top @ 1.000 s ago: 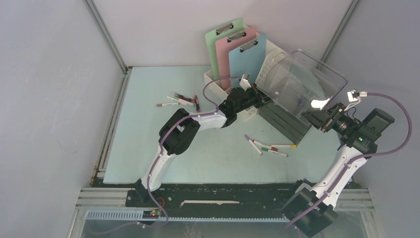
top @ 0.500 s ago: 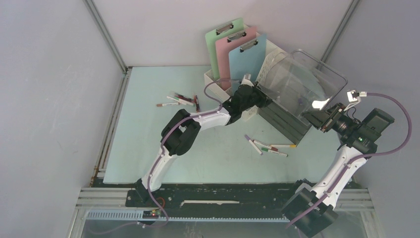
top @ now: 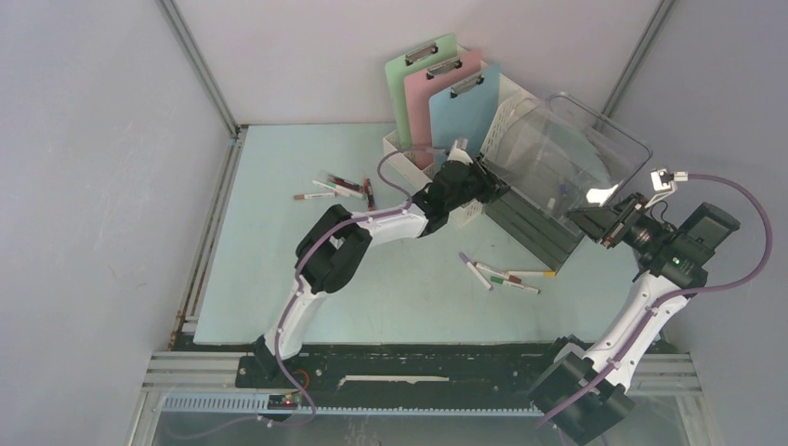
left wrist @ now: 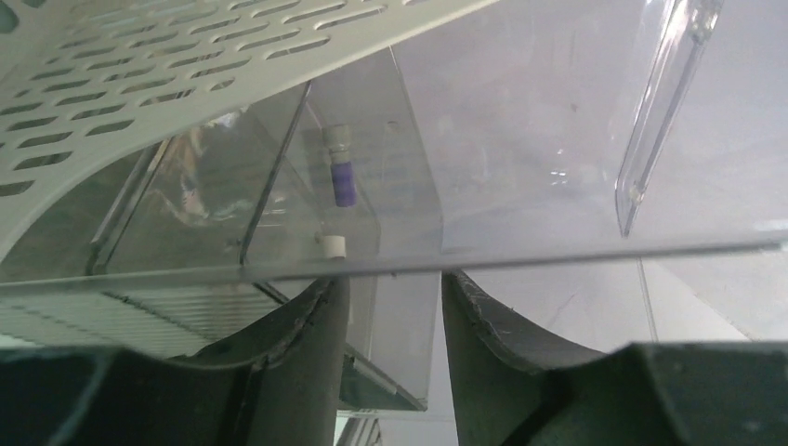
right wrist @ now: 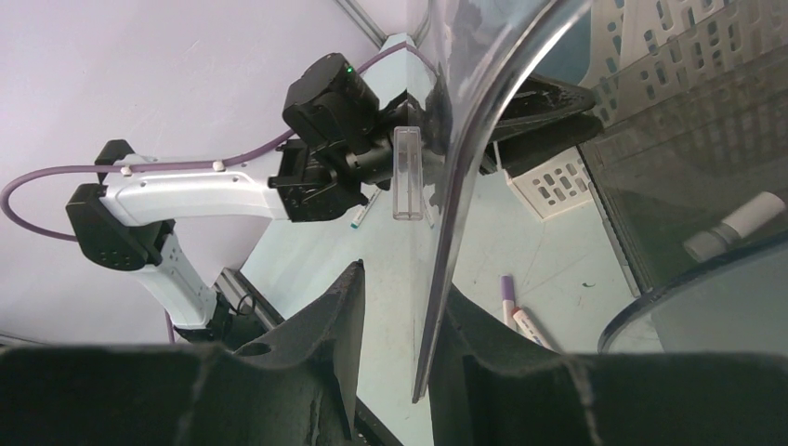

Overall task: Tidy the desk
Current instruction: Place the stationery in the storage box, then close the storage box at the center of the board.

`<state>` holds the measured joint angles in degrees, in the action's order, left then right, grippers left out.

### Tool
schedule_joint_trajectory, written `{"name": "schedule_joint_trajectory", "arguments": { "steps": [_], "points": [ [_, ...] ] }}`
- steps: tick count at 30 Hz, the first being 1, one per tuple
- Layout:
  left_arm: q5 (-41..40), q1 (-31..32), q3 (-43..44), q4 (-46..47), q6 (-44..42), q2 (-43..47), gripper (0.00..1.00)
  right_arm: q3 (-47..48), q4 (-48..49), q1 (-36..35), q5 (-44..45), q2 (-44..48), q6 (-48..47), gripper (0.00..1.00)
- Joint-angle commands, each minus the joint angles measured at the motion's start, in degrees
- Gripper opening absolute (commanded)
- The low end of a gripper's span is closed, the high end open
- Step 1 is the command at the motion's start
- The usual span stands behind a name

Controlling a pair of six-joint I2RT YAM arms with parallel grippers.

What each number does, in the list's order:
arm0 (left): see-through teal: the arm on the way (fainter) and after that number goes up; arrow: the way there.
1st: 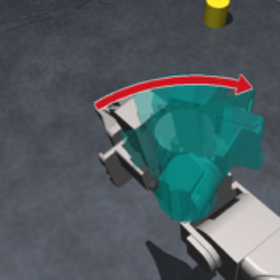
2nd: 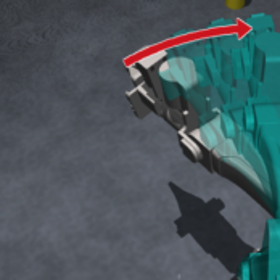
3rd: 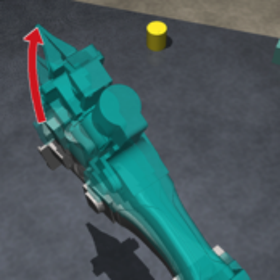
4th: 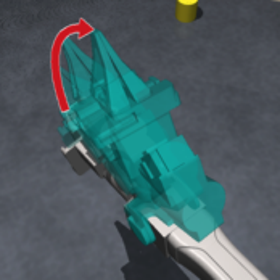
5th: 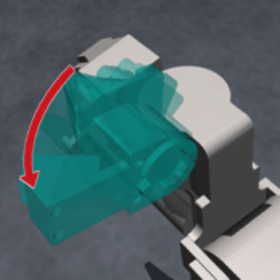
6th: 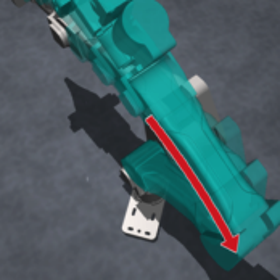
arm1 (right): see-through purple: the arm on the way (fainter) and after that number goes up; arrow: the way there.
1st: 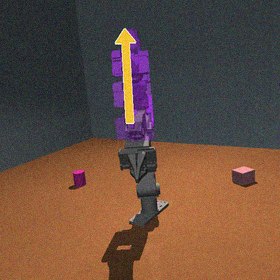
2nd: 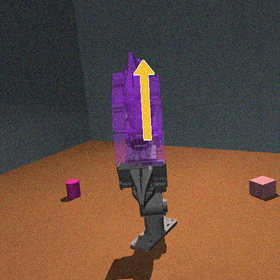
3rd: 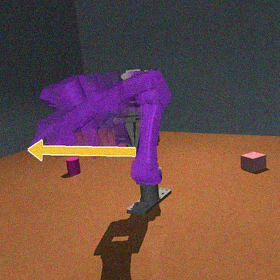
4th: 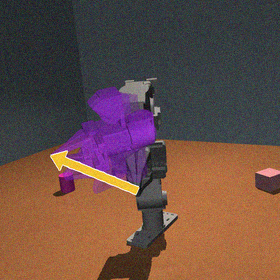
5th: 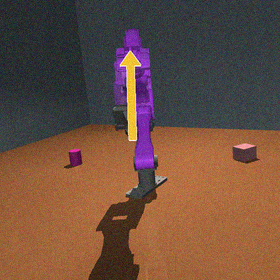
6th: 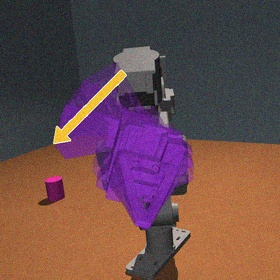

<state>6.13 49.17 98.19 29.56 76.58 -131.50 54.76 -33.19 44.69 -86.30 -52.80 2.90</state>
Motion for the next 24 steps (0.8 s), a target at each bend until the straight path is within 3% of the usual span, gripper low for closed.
{"name": "schedule_joint_trajectory", "arguments": {
  "steps": [1, 13, 24],
  "points": [
    [-1.25, 0.24, -4.75, 4.73, -6.17, 8.27, 0.48, 0.1, 0.01, -0.37, -9.58, 1.73, 0.05, 0.37],
    [-5.9, 0.32, -25.54, 10.91, -15.81, 21.1, 0.49, -0.1, 0.67, -0.43, -9.61, 1.74, 0.47, 0.37],
    [-23.52, 0.39, -45.87, 3.45, -34.75, 38.49, 0.51, -0.53, 1.4, -0.71, -9.73, 1.82, 0.45, 0.37]
  ]
}}
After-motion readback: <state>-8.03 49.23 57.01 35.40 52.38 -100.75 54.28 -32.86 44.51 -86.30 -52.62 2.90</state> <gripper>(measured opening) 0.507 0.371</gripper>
